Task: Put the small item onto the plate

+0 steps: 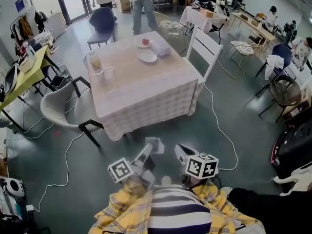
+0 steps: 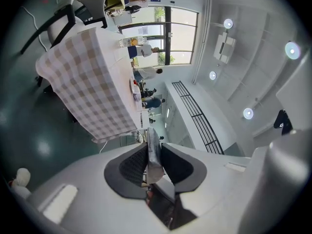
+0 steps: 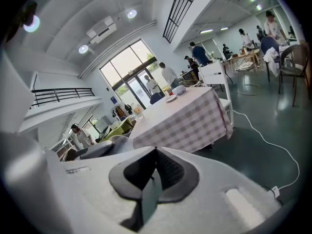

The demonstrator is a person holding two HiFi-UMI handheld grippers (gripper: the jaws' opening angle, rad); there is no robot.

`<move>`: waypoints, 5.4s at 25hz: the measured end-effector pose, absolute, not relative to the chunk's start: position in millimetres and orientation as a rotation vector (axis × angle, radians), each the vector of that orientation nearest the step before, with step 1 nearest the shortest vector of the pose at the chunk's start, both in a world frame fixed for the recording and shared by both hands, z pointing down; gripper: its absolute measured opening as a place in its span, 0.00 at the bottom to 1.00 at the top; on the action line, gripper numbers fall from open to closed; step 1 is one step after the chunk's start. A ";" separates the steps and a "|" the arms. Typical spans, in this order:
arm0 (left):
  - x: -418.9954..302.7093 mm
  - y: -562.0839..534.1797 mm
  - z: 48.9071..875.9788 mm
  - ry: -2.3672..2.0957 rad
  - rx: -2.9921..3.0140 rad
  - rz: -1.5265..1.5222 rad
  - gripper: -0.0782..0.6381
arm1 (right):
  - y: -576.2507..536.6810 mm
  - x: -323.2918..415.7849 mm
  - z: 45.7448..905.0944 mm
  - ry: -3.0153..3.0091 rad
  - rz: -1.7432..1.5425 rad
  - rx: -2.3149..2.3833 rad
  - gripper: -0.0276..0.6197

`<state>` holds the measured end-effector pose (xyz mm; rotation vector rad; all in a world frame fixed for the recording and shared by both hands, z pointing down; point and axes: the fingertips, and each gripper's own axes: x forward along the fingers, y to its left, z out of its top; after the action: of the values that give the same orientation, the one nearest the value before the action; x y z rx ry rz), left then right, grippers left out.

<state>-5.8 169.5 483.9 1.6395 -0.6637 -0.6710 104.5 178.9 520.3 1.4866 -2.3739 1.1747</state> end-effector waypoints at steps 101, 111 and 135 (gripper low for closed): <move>-13.7 -449.1 542.0 -0.971 1.608 -0.525 0.22 | -414.0 66.0 547.1 -2.350 1.020 1.152 0.04; -2.6 -464.7 551.4 -0.973 1.686 -0.280 0.22 | -416.1 67.4 555.2 -2.342 1.057 1.138 0.04; -26.2 -463.5 538.1 -1.475 2.071 0.242 0.49 | -413.2 69.9 562.0 -2.328 1.136 1.152 0.04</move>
<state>-26.2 -463.5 538.1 2.0707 -1.4750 0.2418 69.9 -413.2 562.0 1.1519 -2.3284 1.1356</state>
